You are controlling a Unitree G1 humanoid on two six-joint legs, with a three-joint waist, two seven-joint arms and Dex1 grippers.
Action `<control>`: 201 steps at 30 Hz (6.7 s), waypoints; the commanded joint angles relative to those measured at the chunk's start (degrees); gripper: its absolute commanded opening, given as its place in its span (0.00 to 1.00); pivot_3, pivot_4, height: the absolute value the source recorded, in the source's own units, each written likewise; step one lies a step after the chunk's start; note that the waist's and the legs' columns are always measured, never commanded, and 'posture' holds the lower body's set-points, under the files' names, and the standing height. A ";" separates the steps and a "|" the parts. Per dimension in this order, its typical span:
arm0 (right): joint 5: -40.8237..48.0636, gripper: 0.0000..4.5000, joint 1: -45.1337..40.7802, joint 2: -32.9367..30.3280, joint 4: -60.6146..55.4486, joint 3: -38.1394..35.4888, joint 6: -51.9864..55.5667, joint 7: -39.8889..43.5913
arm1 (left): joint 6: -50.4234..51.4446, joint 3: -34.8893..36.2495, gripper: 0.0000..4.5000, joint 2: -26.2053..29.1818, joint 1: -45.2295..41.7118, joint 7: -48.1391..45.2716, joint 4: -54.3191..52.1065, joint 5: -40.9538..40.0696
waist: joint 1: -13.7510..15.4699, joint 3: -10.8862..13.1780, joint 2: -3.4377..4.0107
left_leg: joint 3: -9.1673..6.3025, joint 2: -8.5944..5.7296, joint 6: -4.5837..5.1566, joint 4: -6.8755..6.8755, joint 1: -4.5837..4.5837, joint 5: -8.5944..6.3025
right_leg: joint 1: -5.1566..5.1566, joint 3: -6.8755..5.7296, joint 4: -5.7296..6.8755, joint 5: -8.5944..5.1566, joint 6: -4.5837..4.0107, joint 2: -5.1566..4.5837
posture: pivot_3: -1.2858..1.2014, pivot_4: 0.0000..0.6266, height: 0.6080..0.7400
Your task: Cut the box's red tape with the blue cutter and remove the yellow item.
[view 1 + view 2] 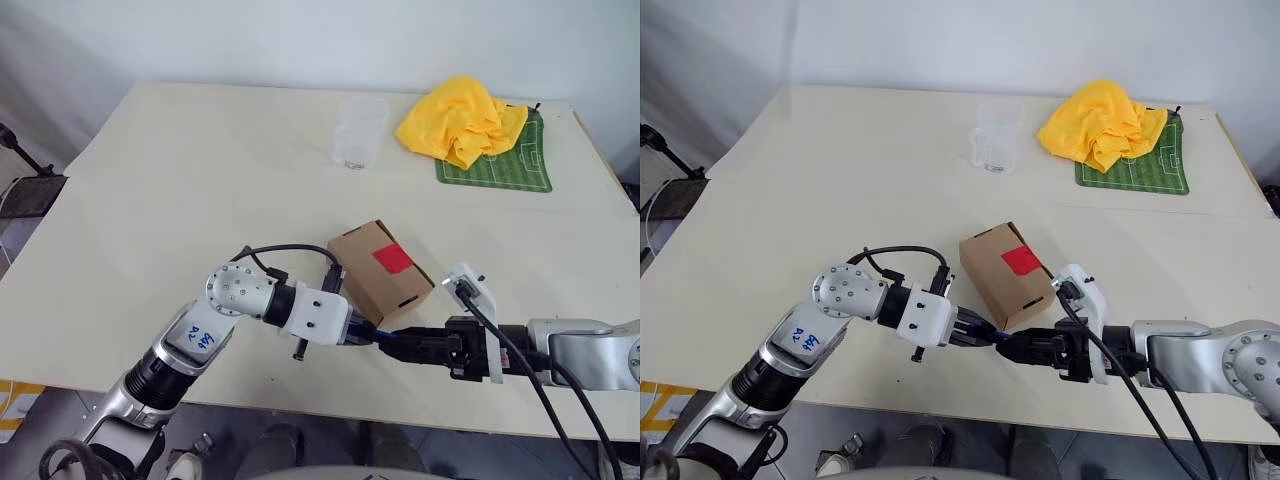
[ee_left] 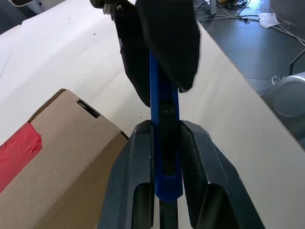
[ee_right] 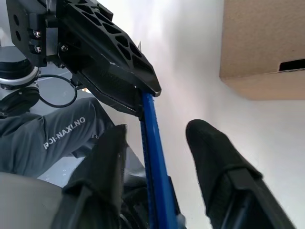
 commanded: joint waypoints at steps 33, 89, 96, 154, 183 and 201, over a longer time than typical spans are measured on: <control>1.04 0.00 -1.61 7.41 4.46 -4.85 4.74 -2.78 | 0.21 -0.20 0.10 -0.95 -0.89 0.67 -2.45 0.72 | -0.03 0.00 0.00 | -0.01 0.00 0.00 -0.01 -0.01 0.00 | -0.01 0.02 0.00 0.00 0.00 0.00 | 0.52 0.24 1.00; 1.04 0.01 4.45 -3.90 3.82 -18.12 8.55 19.93 | 16.97 22.14 0.87 4.73 5.26 0.78 -4.61 -23.77 | -0.15 0.01 0.03 | -0.01 0.05 -0.01 -0.08 -0.05 0.00 | -0.09 -0.01 -0.01 -0.01 -0.03 0.03 | 0.52 0.24 1.00; 1.04 0.01 20.46 -4.79 4.83 -44.37 10.85 22.71 | 21.21 32.54 0.87 6.29 7.00 4.12 5.57 -30.13 | 0.90 0.01 0.02 | -0.04 0.01 0.06 -0.01 -0.02 -0.04 | 0.06 -0.02 -0.09 0.00 0.00 0.01 | 0.52 0.24 1.00; 1.04 0.01 -31.61 -4.10 12.78 0.89 12.32 -23.17 | 20.95 6.69 0.00 -11.50 -12.66 11.92 20.62 -5.90 | -0.02 0.17 -0.06 | 0.04 -0.07 -0.05 0.46 -1.09 0.09 | -1.01 -0.11 0.29 0.12 0.05 -0.03 | 0.52 0.24 1.00; 1.04 0.01 -23.76 -3.19 11.75 -5.01 9.68 -24.06 | 28.12 10.38 0.00 -12.63 -12.80 12.70 21.47 -9.59 | -0.14 0.17 -0.05 | 0.05 -0.09 -0.04 0.68 -1.09 0.08 | -1.01 -0.11 0.71 0.12 0.05 -0.02 | 0.52 0.24 1.00; 1.04 0.01 -25.01 -3.03 11.78 -1.89 11.90 -22.63 | 24.21 2.34 0.00 -10.94 -14.77 14.28 20.77 -0.71 | -0.10 0.16 -0.04 | 0.06 -0.12 -0.02 0.79 -1.07 0.07 | -0.98 -0.09 0.69 0.12 0.05 -0.03 | 0.52 0.24 1.00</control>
